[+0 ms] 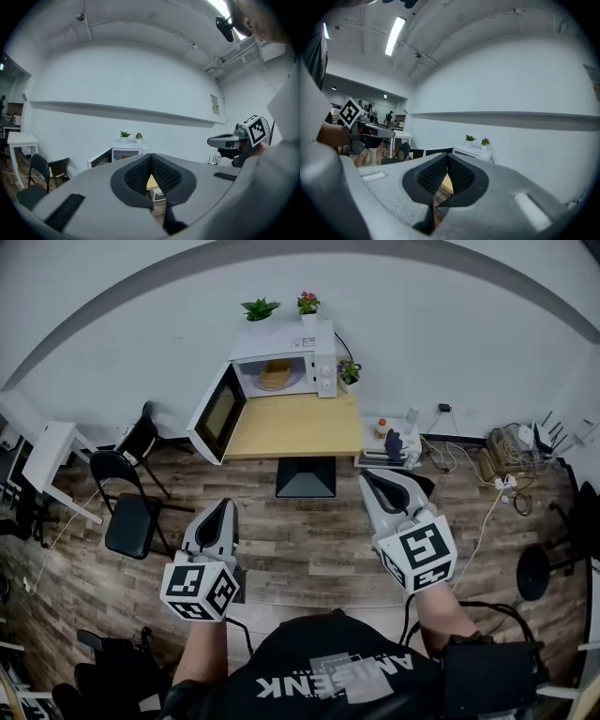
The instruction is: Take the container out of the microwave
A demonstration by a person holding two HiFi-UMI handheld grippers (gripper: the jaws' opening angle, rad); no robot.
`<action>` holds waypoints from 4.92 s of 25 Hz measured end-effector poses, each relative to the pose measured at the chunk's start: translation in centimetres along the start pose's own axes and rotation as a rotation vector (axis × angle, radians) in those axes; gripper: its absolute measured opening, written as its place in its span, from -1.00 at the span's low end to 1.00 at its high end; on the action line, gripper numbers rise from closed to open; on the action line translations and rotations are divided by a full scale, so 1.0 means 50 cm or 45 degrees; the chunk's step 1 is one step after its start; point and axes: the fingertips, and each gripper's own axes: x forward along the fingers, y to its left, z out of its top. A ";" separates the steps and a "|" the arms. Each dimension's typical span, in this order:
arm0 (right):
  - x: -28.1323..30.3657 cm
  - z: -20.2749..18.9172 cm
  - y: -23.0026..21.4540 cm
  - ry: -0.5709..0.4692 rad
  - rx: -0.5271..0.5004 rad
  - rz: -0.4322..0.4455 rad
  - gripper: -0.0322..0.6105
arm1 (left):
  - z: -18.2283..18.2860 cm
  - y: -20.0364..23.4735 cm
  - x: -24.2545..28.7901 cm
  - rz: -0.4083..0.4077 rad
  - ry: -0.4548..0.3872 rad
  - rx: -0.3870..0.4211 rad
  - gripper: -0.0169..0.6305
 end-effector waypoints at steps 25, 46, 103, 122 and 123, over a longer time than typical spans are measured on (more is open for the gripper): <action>0.062 -0.018 -0.112 -0.037 -0.038 -0.013 -0.88 | -0.040 -0.029 0.138 -0.048 0.019 -0.025 -0.94; 0.480 0.067 -0.139 0.036 -0.085 -0.014 -0.88 | 0.095 0.313 0.393 -0.025 -0.072 0.021 -0.94; 1.169 0.046 -0.313 0.123 -0.273 0.466 -0.59 | 0.136 0.569 0.783 0.161 -0.028 -0.090 -0.94; 1.306 -0.237 -0.261 0.378 -0.431 0.702 -0.38 | 0.104 0.612 0.783 0.392 0.019 -0.116 -0.94; 1.315 -0.248 -0.257 0.380 -0.446 0.710 -0.38 | 0.102 0.616 0.779 0.413 0.026 -0.106 -0.94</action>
